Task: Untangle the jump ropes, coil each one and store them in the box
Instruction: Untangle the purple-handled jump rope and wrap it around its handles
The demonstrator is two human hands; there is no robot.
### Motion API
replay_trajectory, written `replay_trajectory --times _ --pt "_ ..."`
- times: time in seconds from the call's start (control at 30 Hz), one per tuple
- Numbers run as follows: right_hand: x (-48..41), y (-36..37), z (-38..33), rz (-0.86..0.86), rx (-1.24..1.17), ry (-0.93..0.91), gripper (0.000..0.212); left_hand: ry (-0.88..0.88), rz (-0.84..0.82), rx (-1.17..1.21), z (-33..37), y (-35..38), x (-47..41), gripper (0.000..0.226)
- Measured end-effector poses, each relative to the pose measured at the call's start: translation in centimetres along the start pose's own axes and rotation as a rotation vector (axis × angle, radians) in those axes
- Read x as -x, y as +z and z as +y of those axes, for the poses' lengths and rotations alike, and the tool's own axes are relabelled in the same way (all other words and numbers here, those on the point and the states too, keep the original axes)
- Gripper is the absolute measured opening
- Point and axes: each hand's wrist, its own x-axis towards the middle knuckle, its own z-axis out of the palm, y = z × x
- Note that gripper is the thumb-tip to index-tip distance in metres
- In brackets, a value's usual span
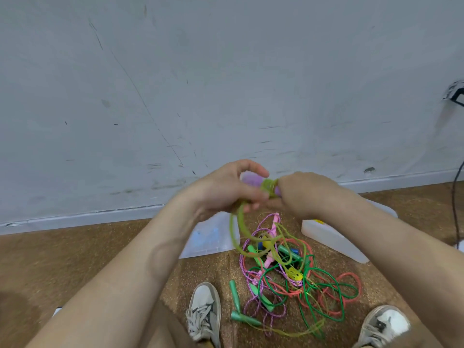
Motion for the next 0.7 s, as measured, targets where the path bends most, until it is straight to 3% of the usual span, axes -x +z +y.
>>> replay_trajectory --times 0.07,0.17,0.23,0.3,0.37,0.47,0.53,0.6,0.67,0.7 --pt "0.6 0.1 -0.1 -0.202 0.053 -0.065 0.059 0.058 -0.053 -0.412 -0.2 -0.9 0.2 0.029" --pt "1.5 0.4 -0.9 -0.385 0.007 -0.197 0.059 0.132 -0.063 -0.567 -0.4 -2.2 0.2 0.014" --pt "2.1 0.1 -1.2 -0.447 -0.094 -0.289 0.055 0.158 -0.045 -0.517 -0.6 -2.5 -0.1 0.028" --pt "2.7 -0.5 -0.9 -0.517 -0.283 -0.376 0.047 0.118 -0.171 -0.398 -0.9 -1.6 -0.2 0.039" --pt "3.2 -1.1 -0.4 -0.566 -0.495 -0.446 0.039 0.029 -0.273 -0.296 -2.4 -0.7 -0.9 0.039" --pt "3.4 -1.9 0.6 -0.567 -0.717 -0.514 0.042 -0.017 -0.275 -0.194 -4.0 -0.3 -1.6 0.022" --pt "3.3 -2.0 1.4 -0.561 -0.839 -0.552 0.062 0.053 -0.299 -0.070 -3.8 0.6 -1.5 0.033" --pt "3.0 -2.0 2.3 -0.557 -1.012 -0.584 0.078 0.129 -0.292 -0.002 -2.7 2.3 -1.0 0.026" --pt "2.6 -1.9 3.1 -0.557 -1.247 -0.556 0.066 0.243 -0.230 0.032 -2.1 3.4 -1.4 0.014" --pt "2.5 -1.9 3.4 -0.573 -1.349 -0.533 0.061 0.267 -0.219 0.108 -2.0 3.3 -1.6 0.020"
